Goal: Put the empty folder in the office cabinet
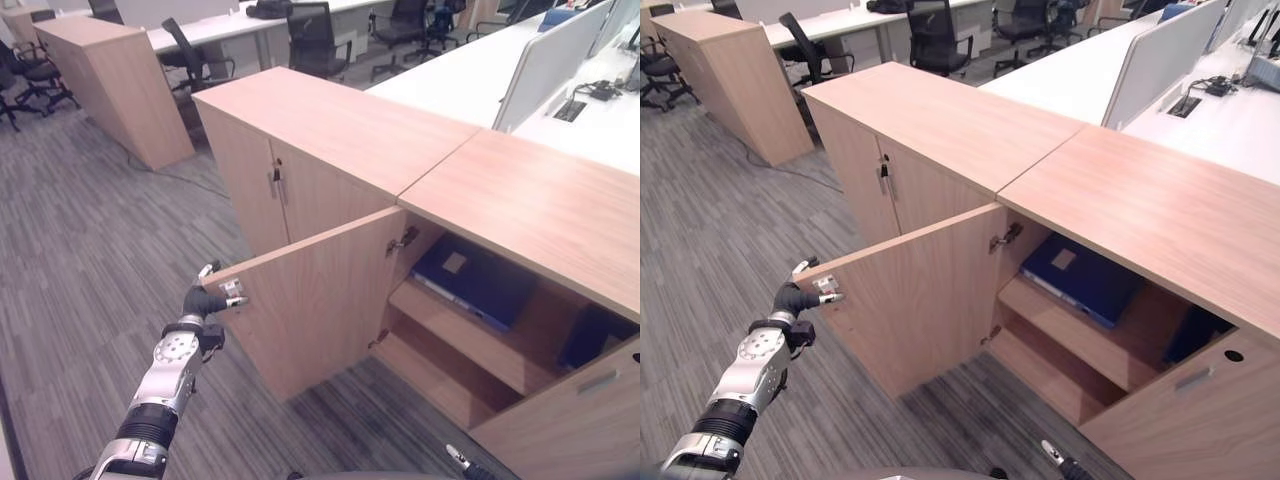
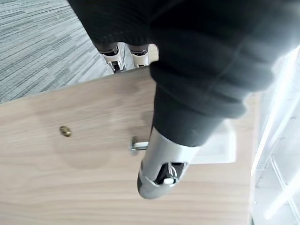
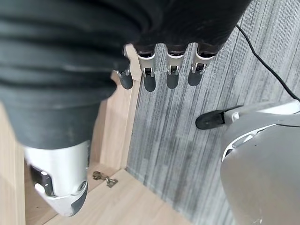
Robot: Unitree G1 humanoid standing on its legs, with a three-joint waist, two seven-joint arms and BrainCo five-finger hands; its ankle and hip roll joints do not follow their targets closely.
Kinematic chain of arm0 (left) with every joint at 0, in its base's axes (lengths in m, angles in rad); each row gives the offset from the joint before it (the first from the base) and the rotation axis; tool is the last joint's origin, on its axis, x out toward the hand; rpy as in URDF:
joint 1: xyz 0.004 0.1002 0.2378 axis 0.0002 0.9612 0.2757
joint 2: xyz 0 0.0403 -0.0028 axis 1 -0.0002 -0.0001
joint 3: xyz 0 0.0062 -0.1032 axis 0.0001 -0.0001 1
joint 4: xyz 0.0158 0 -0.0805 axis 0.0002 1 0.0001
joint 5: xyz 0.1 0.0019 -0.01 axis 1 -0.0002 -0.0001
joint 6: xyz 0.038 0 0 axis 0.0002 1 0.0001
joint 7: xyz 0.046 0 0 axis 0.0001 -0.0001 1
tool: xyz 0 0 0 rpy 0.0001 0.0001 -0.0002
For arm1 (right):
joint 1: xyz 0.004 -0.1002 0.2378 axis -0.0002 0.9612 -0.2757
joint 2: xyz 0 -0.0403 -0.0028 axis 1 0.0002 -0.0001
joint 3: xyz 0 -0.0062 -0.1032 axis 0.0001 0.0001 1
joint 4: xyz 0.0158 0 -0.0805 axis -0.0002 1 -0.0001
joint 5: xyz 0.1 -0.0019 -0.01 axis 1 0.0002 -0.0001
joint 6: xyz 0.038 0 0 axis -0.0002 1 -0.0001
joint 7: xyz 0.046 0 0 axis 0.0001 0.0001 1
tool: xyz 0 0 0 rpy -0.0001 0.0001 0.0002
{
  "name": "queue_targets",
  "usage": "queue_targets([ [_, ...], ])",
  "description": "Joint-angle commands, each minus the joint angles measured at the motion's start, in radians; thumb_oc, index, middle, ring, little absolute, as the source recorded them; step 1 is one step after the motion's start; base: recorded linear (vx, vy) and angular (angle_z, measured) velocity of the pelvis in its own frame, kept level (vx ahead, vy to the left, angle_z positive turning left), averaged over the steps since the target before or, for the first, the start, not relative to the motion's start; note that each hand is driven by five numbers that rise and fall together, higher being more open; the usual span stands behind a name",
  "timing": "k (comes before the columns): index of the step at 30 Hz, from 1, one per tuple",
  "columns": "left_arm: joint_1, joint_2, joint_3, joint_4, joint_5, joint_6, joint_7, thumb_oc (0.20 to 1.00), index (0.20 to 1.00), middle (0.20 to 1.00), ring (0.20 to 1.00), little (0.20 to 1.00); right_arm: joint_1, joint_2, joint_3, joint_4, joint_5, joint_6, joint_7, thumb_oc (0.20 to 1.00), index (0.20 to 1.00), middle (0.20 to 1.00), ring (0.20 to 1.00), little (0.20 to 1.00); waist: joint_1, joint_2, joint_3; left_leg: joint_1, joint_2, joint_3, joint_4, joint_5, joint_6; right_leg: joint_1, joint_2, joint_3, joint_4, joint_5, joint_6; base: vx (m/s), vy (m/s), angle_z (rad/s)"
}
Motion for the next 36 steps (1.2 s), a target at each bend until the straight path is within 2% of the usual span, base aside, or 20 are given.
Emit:
queue_targets([
  [1,-0.076,0.05,0.009,0.012,0.026,-0.059,-0.002,1.0,1.0,1.0,1.0,1.0,-0.022,0.003,0.02,0.02,-0.022,0.003,0.012,1.0,1.0,1.0,1.0,1.0,-0.023,-0.026,-0.019,-0.031,-0.012,0.012,0.012,-0.037,-0.003,0.028,-0.032,-0.018,0.008,-0.087,0.072,0.0,0.026,-0.04],
  [8,-0.072,-0.008,-0.074,-0.121,0.027,-0.063,-0.044,1.0,1.0,1.0,1.0,1.0,-0.028,0.015,0.029,0.036,-0.047,0.004,0.011,1.0,1.0,1.0,1.0,1.0,-0.028,-0.033,-0.015,-0.036,-0.026,0.009,0.012,-0.043,0.009,0.023,-0.045,-0.016,0.008,-0.078,0.082,0.0,0.044,-0.04],
  [11,-0.057,-0.041,-0.129,-0.183,-0.006,-0.062,-0.083,1.0,1.0,1.0,1.0,1.0,-0.039,0.011,0.068,0.061,-0.135,0.009,0.011,1.0,1.0,1.0,1.0,1.0,-0.023,-0.037,-0.01,-0.042,-0.033,0.004,0.012,-0.044,0.014,0.021,-0.05,-0.022,0.008,-0.072,0.085,-0.02,0.049,0.07],
  [12,-0.04,-0.074,-0.206,-0.244,-0.051,-0.053,-0.146,1.0,1.0,1.0,1.0,1.0,-0.05,0.008,0.147,0.102,-0.289,0.025,0.019,1.0,1.0,1.0,1.0,1.0,-0.014,-0.043,-0.002,-0.05,-0.041,-0.005,0.012,-0.045,0.021,0.017,-0.056,-0.03,0.008,-0.068,0.088,-0.04,0.048,0.09],
  [16,-0.009,-0.09,-0.374,-0.384,-0.148,-0.019,-0.286,1.0,1.0,1.0,1.0,1.0,-0.067,0.024,0.293,0.149,-0.508,0.057,0.069,1.0,1.0,1.0,1.0,1.0,0.007,-0.056,0.021,-0.076,-0.059,-0.022,0.012,-0.046,0.036,-0.004,-0.074,-0.044,0.008,-0.053,0.102,-0.05,0.059,0.23],
  [17,-0.009,-0.089,-0.374,-0.385,-0.149,-0.019,-0.287,1.0,1.0,1.0,1.0,1.0,-0.067,0.025,0.293,0.149,-0.508,0.057,0.069,1.0,1.0,1.0,1.0,1.0,0.007,-0.056,0.02,-0.077,-0.059,-0.022,0.012,-0.046,0.036,-0.004,-0.074,-0.044,0.008,-0.053,0.102,-0.05,0.073,0.26],
  [19,0.011,-0.094,-0.457,-0.426,-0.208,0.017,-0.343,1.0,1.0,1.0,1.0,1.0,-0.079,0.036,0.345,0.163,-0.576,0.07,0.085,1.0,1.0,1.0,1.0,1.0,0.012,-0.058,0.037,-0.095,-0.072,-0.021,0.012,-0.048,0.046,-0.026,-0.086,-0.036,0.008,-0.037,0.113,-0.07,0.11,0.1],
  [22,0.023,-0.085,-0.51,-0.451,-0.236,0.045,-0.38,1.0,1.0,1.0,1.0,1.0,-0.078,0.043,0.388,0.18,-0.633,0.08,0.11,1.0,1.0,1.0,1.0,1.0,0.014,-0.059,0.049,-0.111,-0.081,-0.018,0.012,-0.049,0.053,-0.046,-0.097,-0.032,0.008,-0.025,0.12,-0.05,0.081,-0.02],
  [24,0.001,-0.046,-0.569,-0.505,-0.219,0.069,-0.43,1.0,1.0,1.0,1.0,1.0,-0.068,0.05,0.417,0.204,-0.687,0.097,0.137,1.0,1.0,1.0,1.0,1.0,0.012,-0.058,0.061,-0.131,-0.095,-0.015,0.012,-0.051,0.059,-0.067,-0.112,-0.032,0.008,-0.009,0.131,-0.08,0.144,-0.14],
  [29,-0.034,-0.04,-0.609,-0.521,-0.22,0.069,-0.443,1.0,1.0,1.0,1.0,1.0,-0.06,0.053,0.432,0.205,-0.709,0.104,0.153,1.0,1.0,1.0,1.0,1.0,-0.001,-0.058,0.07,-0.145,-0.117,0.001,0.012,-0.059,0.069,-0.089,-0.145,-0.035,0.011,0.014,0.15,-0.04,0.134,-0.06],
  [32,-0.061,-0.048,-0.621,-0.523,-0.233,0.072,-0.432,1.0,1.0,1.0,1.0,1.0,-0.09,0.059,0.442,0.189,-0.699,0.108,0.158,1.0,1.0,1.0,1.0,1.0,-0.01,-0.055,0.098,-0.143,-0.119,0.027,0.012,-0.066,0.079,-0.124,-0.169,-0.046,0.063,0.03,0.155,-0.08,0.089,-0.13],
  [35,-0.069,-0.042,-0.622,-0.536,-0.247,0.082,-0.427,1.0,1.0,1.0,1.0,1.0,-0.106,0.069,0.46,0.172,-0.7,0.11,0.167,1.0,1.0,1.0,1.0,1.0,0.007,-0.041,0.117,-0.132,-0.09,0.074,0.012,-0.088,0.073,-0.117,-0.205,-0.16,0.114,0.015,0.152,-0.05,0.04,-0.4],
  [36,-0.069,-0.042,-0.623,-0.536,-0.247,0.082,-0.426,1.0,1.0,1.0,1.0,1.0,-0.105,0.069,0.46,0.172,-0.7,0.11,0.167,1.0,1.0,1.0,1.0,1.0,0.006,-0.04,0.118,-0.128,-0.089,0.072,0.012,-0.091,0.072,-0.115,-0.205,-0.162,0.119,0.01,0.153,0.01,0.027,-0.71],
])
